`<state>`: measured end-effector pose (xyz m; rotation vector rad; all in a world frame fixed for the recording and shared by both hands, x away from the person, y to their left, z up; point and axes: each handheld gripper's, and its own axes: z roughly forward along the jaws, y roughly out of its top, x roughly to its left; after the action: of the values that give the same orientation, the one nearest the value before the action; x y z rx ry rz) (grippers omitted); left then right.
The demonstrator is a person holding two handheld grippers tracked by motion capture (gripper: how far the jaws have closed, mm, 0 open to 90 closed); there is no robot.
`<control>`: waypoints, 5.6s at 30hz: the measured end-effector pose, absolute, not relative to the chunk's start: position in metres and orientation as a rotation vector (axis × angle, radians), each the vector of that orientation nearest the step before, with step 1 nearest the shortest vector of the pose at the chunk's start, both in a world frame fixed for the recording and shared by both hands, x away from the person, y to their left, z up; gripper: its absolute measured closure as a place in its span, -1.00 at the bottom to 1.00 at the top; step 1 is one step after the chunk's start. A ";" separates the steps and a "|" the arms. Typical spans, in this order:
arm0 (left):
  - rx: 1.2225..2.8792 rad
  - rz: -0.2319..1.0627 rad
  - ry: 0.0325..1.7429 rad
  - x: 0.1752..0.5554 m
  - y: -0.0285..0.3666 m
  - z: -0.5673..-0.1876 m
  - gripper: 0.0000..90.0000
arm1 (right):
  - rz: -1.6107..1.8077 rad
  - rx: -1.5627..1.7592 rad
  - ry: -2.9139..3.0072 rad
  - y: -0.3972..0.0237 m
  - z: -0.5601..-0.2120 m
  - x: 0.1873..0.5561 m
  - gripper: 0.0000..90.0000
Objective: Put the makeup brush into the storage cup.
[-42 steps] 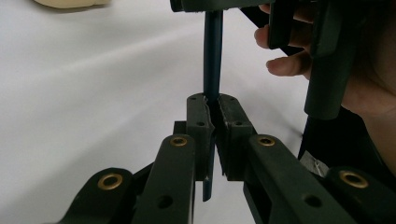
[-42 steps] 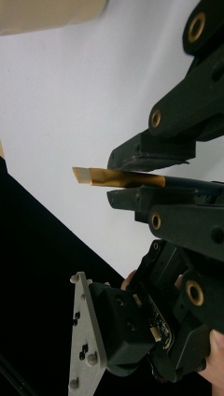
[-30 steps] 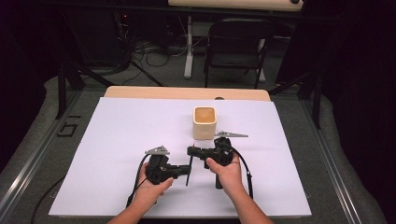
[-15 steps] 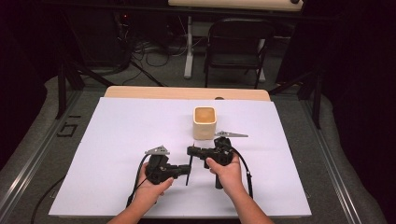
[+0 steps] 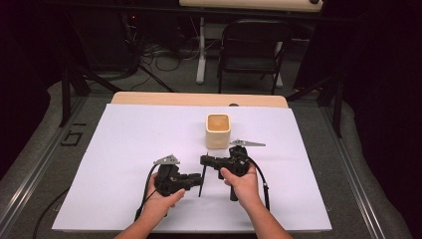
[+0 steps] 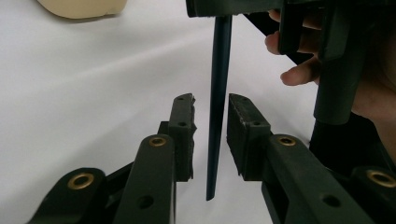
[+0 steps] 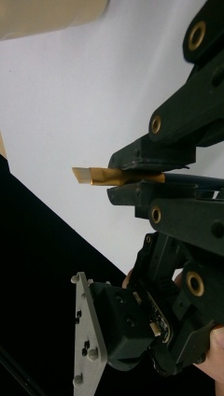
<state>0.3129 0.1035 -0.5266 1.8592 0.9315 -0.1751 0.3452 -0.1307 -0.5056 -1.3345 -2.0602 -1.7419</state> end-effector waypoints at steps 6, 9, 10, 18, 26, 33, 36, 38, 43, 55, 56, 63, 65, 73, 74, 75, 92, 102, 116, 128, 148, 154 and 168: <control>1.869 -0.157 0.957 0.315 0.104 -0.528 0.27 | -1.740 -1.330 -2.077 -0.131 -0.505 0.345 0.86; 1.866 -0.146 0.969 0.316 0.105 -0.528 0.14 | -1.751 -1.336 -2.080 -0.131 -0.506 0.345 0.86; 1.866 -0.139 0.965 0.316 0.105 -0.528 0.11 | -1.752 -1.335 -2.080 -0.131 -0.505 0.345 0.86; 1.878 -0.095 0.949 0.315 0.109 -0.526 -0.01 | -1.761 -1.341 -2.107 -0.134 -0.505 0.346 0.86; 1.913 -0.049 0.951 0.315 0.113 -0.523 -0.12 | -1.811 -1.331 -2.156 -0.138 -0.500 0.344 0.86; 1.952 -0.020 0.938 0.312 0.119 -0.525 -0.12 | -1.863 -1.337 -2.252 -0.146 -0.492 0.342 0.86; 1.974 0.013 0.918 0.311 0.122 -0.524 -0.11 | -1.878 -1.337 -2.296 -0.148 -0.489 0.340 0.86; 1.983 0.024 0.915 0.310 0.124 -0.524 -0.11 | -1.879 -1.336 -2.332 -0.150 -0.488 0.340 0.86; 1.980 0.054 0.924 0.309 0.131 -0.522 -0.11 | -1.878 -1.341 -2.402 -0.152 -0.486 0.339 0.86; 1.956 0.104 1.015 0.312 0.149 -0.524 -0.29 | -1.870 -1.340 -2.576 -0.160 -0.475 0.338 0.86; 1.958 0.107 1.016 0.312 0.151 -0.524 -0.29 | -1.865 -1.342 -2.582 -0.161 -0.475 0.338 0.86; 1.976 0.167 1.024 0.312 0.156 -0.525 -0.31 | -1.851 -1.354 -2.669 -0.166 -0.472 0.339 0.86; 1.982 0.177 1.025 0.312 0.156 -0.525 -0.32 | -1.845 -1.353 -2.698 -0.166 -0.470 0.339 0.86; 1.994 0.213 1.023 0.313 0.158 -0.524 -0.32 | -1.855 -1.383 -2.731 -0.171 -0.466 0.345 0.86; 1.990 0.218 1.027 0.313 0.158 -0.524 -0.32 | -1.851 -1.389 -2.732 -0.172 -0.466 0.346 0.86; 1.989 0.217 1.026 0.313 0.158 -0.524 -0.32 | -1.852 -1.392 -2.733 -0.172 -0.467 0.347 0.86; 1.978 0.222 1.043 0.314 0.163 -0.523 -0.32 | -1.923 -1.426 -2.725 -0.178 -0.439 0.364 0.86; 1.969 0.226 1.047 0.314 0.165 -0.522 -0.32 | -1.939 -1.436 -2.731 -0.173 -0.423 0.375 0.86; 1.963 0.224 1.053 0.314 0.167 -0.522 -0.32 | -1.948 -1.434 -2.742 -0.169 -0.402 0.381 0.86; 1.961 0.218 1.062 0.315 0.168 -0.522 -0.32 | -1.969 -1.417 -2.762 -0.162 -0.383 0.388 0.86; 1.957 0.215 1.066 0.316 0.169 -0.523 -0.32 | -1.980 -1.449 -2.734 -0.143 -0.374 0.412 0.86; 1.957 0.210 1.068 0.316 0.169 -0.523 -0.32 | -1.976 -1.471 -2.732 -0.137 -0.374 0.419 0.86; 1.956 0.210 1.071 0.317 0.170 -0.523 -0.32 | -1.950 -1.569 -2.735 -0.128 -0.376 0.440 0.86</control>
<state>0.3167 0.1699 -0.5231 1.9562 1.0706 0.2096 0.4401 -0.1281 -0.3764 -1.5693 -2.7355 -1.9496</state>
